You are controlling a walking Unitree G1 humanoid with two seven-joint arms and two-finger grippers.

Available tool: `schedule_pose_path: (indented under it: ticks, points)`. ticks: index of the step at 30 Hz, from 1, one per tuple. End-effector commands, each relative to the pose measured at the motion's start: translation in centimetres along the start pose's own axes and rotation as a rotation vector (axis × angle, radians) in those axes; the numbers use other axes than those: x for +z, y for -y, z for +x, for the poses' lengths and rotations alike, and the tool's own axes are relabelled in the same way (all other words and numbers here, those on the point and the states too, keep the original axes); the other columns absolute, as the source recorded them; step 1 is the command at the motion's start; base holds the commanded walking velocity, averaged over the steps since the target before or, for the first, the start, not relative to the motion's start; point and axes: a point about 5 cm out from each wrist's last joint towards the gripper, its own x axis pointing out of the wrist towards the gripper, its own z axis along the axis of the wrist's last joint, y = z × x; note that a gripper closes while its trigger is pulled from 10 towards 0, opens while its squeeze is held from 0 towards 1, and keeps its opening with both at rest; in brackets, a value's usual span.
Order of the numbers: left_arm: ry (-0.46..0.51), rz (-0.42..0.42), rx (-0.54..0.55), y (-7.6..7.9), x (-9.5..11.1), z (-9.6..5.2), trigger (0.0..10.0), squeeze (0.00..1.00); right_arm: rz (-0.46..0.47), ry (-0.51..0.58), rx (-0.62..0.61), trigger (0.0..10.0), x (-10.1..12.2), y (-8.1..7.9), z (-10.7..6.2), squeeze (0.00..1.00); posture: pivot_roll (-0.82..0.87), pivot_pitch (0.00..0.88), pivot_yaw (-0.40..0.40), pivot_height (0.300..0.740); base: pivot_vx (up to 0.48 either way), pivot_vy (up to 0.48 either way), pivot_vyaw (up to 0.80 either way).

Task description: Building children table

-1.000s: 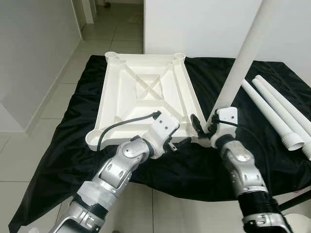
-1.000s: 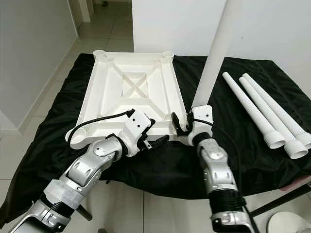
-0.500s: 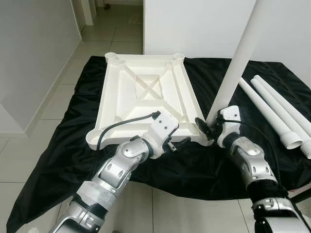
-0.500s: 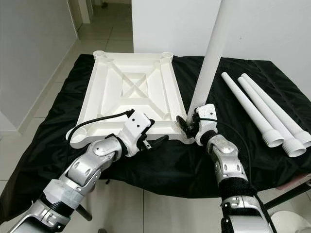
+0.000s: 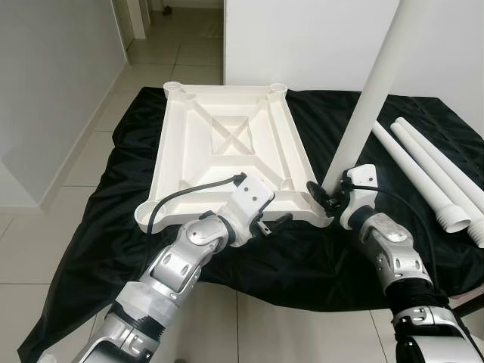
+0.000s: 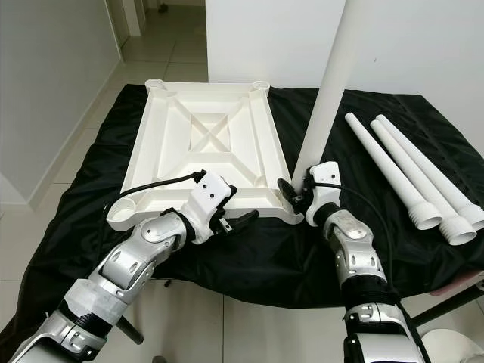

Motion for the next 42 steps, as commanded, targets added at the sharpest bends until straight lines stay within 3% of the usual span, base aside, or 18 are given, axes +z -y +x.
schedule_pose_path:
  ticks: [1, 2, 5, 10, 12, 17, 18, 28, 29, 36, 39, 40, 42]
  points:
    - [-0.009, -0.003, -0.076, 0.4, -0.1, 0.0, 10.0, 0.00, 0.030, -0.014, -0.088, 10.0, -0.3, -0.1, 0.0, 0.00, -0.02, 0.021, 0.002, 0.740, 0.000, 0.000, 0.00]
    - [-0.009, -0.003, -0.076, 0.4, -0.1, 0.0, 10.0, 0.00, 0.030, -0.014, -0.088, 10.0, -0.3, -0.1, 0.0, 0.00, -0.02, 0.021, 0.002, 0.740, 0.000, 0.000, 0.00]
    - [-0.008, -0.006, -0.075, 0.4, -0.1, 0.0, 10.0, 0.00, 0.100, -0.029, -0.271, 10.0, -0.4, -0.4, 0.1, 0.00, -0.01, 0.022, -0.005, 0.740, 0.000, 0.000, 0.00]
    - [-0.008, -0.008, -0.072, 0.4, -0.1, -0.1, 10.0, 0.00, 0.107, -0.021, -0.330, 10.0, -0.2, -0.8, 0.1, 0.00, -0.01, 0.024, -0.005, 0.740, 0.000, 0.000, 0.00]
    - [-0.009, -0.010, -0.071, 0.4, -0.1, -0.1, 10.0, 0.00, 0.095, -0.010, -0.433, 10.0, -0.1, -1.7, 0.0, 0.00, -0.01, 0.025, -0.011, 0.740, 0.000, 0.000, 0.00]
    - [-0.010, -0.011, -0.070, 0.5, -0.2, -0.2, 10.0, 0.00, 0.119, -0.013, -0.525, 10.0, -0.1, -2.5, 0.0, 0.00, 0.00, 0.026, -0.016, 0.740, 0.000, 0.000, 0.00]
    - [-0.011, -0.013, -0.065, 0.6, -0.3, -0.3, 10.0, 0.00, 0.152, -0.018, -0.615, 10.0, -0.2, -3.4, 0.2, 0.00, 0.00, 0.027, -0.023, 0.740, 0.000, 0.000, 0.00]
    - [-0.013, -0.023, -0.058, 0.6, -0.4, -0.5, 10.0, 0.00, 0.142, 0.024, -0.638, 10.0, 0.8, -4.5, 0.3, 0.00, 0.00, 0.027, -0.031, 0.740, 0.000, 0.000, 0.00]
    - [-0.012, -0.022, -0.056, 0.6, -0.4, -0.4, 10.0, 0.00, 0.140, 0.049, -0.623, 10.0, 1.1, -4.4, 0.2, 1.00, 0.00, 0.025, -0.032, 0.740, 0.000, 0.000, 0.00]
    - [-0.006, -0.021, -0.050, 0.4, -0.1, -0.3, 10.0, 0.00, 0.148, 0.118, -0.593, 10.0, 1.9, -4.3, -0.1, 1.00, 0.00, 0.022, -0.031, 0.740, 0.000, 0.000, 0.00]
    - [-0.006, -0.021, -0.043, 0.2, -0.1, -0.2, 10.0, 0.00, 0.103, 0.142, -0.568, 10.0, 2.0, -4.3, -0.6, 1.00, 0.00, 0.014, -0.024, 0.740, 0.000, 0.000, 0.00]
    - [-0.006, -0.020, -0.043, 0.2, -0.1, -0.3, 10.0, 0.00, 0.109, 0.137, -0.563, 10.0, 1.8, -4.3, -0.8, 0.90, 0.00, 0.015, -0.023, 0.740, 0.000, 0.000, 0.00]
    - [-0.006, -0.019, -0.045, 0.2, 0.0, -0.3, 10.0, 0.00, 0.121, 0.129, -0.558, 10.0, 1.5, -4.3, -1.0, 0.90, 0.00, 0.015, -0.023, 0.740, 0.000, 0.000, 0.00]
